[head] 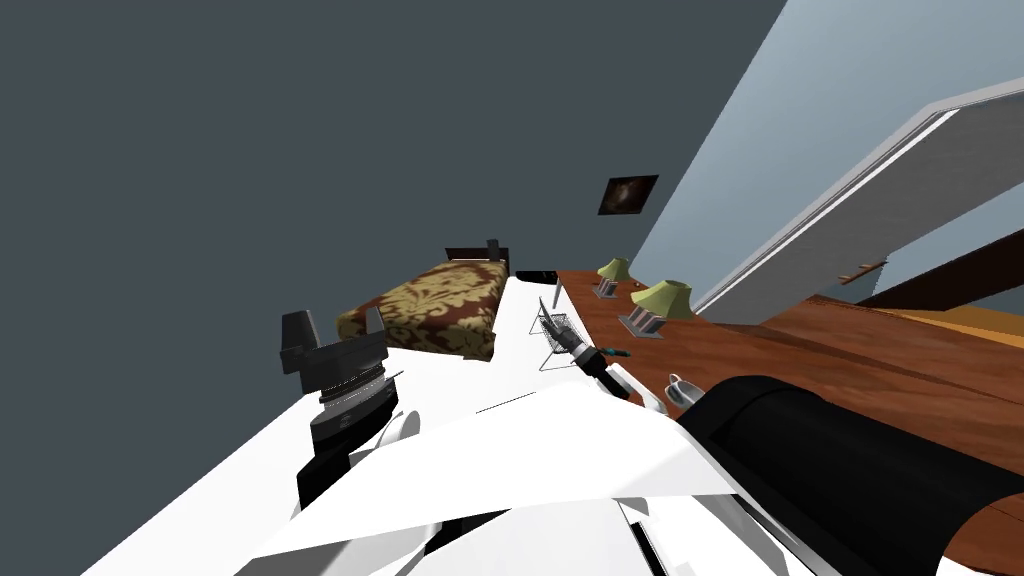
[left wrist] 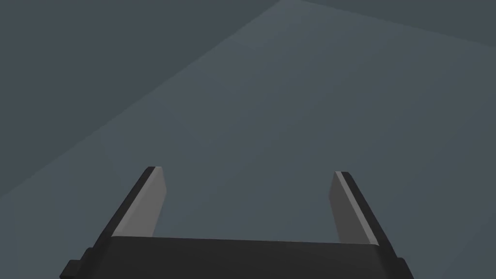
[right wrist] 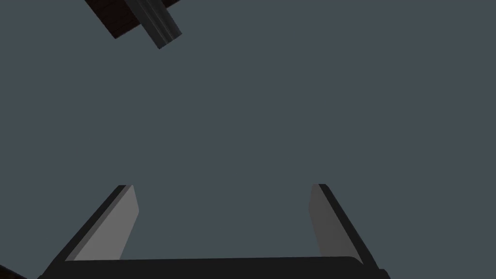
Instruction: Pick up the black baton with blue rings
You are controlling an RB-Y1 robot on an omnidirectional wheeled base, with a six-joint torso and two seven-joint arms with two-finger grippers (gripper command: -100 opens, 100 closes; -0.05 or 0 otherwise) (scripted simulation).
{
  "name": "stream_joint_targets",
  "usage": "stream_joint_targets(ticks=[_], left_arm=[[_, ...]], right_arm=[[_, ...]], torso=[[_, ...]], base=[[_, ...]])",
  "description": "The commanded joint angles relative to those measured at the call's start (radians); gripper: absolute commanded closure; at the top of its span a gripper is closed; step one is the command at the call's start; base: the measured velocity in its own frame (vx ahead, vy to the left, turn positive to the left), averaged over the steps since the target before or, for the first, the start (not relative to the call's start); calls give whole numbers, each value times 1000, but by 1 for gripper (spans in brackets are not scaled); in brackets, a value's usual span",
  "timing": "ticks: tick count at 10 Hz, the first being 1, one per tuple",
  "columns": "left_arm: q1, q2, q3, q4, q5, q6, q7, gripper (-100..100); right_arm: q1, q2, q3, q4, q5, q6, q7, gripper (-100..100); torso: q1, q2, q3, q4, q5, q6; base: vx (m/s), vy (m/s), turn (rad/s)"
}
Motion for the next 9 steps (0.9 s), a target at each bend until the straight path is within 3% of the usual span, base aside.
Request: stream_joint_targets(ticks=[1,3,5,6,9], left_arm=[[0,0,0,0,0,0,0,0],[0,0,0,0,0,0,0,0],[0,0,0,0,0,0,0,0],[0,0,0,0,0,0,0,0],[0,0,0,0,0,0,0,0]], right_arm=[[30,-24,-4,30,21,6,50,-100],[48,-47,-7,60,38,18,100,-100],[48,-47,-7,60,38,18,111,-100],[68,-68,-10,90,54,31,158,-100],[90,-88,-13,120,70,45,212,-100]], torso=[[0,0,0,0,0,0],[0,0,0,0,0,0],[0,0,0,0,0,0],[-1,1,1,0,0,0],[-1,0,0,0,0,-1]], base=[[21,21,235],[22,13,134],[14,6,57],[19,12,218],[28,-1,157]])
